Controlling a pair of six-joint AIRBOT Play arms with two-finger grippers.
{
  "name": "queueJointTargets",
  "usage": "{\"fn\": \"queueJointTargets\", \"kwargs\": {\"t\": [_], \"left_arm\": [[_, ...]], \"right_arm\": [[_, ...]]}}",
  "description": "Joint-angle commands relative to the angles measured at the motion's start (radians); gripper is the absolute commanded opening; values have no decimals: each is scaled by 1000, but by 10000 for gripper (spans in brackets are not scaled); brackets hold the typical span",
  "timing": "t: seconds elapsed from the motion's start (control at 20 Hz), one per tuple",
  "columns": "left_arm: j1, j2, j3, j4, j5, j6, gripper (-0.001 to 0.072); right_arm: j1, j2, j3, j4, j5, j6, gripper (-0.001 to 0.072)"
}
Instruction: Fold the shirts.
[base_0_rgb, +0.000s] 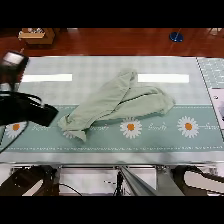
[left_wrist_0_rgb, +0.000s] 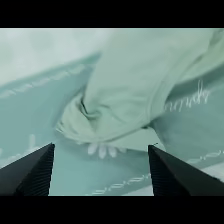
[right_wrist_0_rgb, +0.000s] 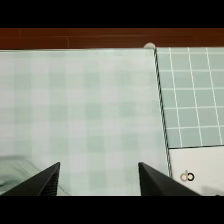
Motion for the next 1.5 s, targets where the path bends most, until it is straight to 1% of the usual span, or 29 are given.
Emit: {"fn": "queueJointTargets", "kwargs": {"t": [0.0, 0.05, 0.15, 0.25, 0.35, 0.45, 0.55, 0.6, 0.75, 0.85, 0.9, 0.95, 1.15, 1.25, 1.45], "left_arm": [[0, -69, -167, -179, 154, 21, 709], [-1, -105, -180, -229, 207, 63, 710], [-1, -191, -182, -287, 256, 161, 712], [-1, -286, -182, -327, 260, 248, 713], [-3, -373, -182, -367, 233, 282, 714], [-22, -433, -182, -371, 207, 283, 714], [-54, -462, -182, -367, 209, 283, 714], [-73, -470, -182, -359, 218, 284, 714], [-124, -494, -182, -326, 259, 332, 714], [-145, -517, -182, -309, 269, 335, 714], [-153, -527, -182, -277, 268, 333, 714], [-160, -535, -182, -232, 269, 323, 713], [-163, -538, -182, -52, 298, 205, 712], [-163, -539, -182, -22, 339, 196, 712], [-164, -567, -183, -23, 447, 199, 712]], "right_arm": [[-115, 6, -74, 109, -13, 2, 531], [-113, 6, -111, 109, -28, 2, 531], [-106, 6, -187, 124, -46, -1, 531], [-106, 6, -265, 154, -52, -10, 531], [-106, 6, -336, 153, -54, -25, 532], [-106, 6, -393, 153, -65, -33, 532], [-106, 6, -433, 153, -76, -33, 531], [-106, 6, -445, 154, -80, -33, 532], [-106, 4, -452, 159, -91, -33, 531], [-106, 4, -452, 164, -90, -33, 531], [-106, 4, -452, 170, -91, -33, 531], [-106, 4, -452, 178, -91, -33, 531], [-106, 4, -452, 209, -93, -43, 531], [-106, 4, -452, 209, -94, -44, 531], [-106, 4, -452, 209, -93, -45, 531]]}}
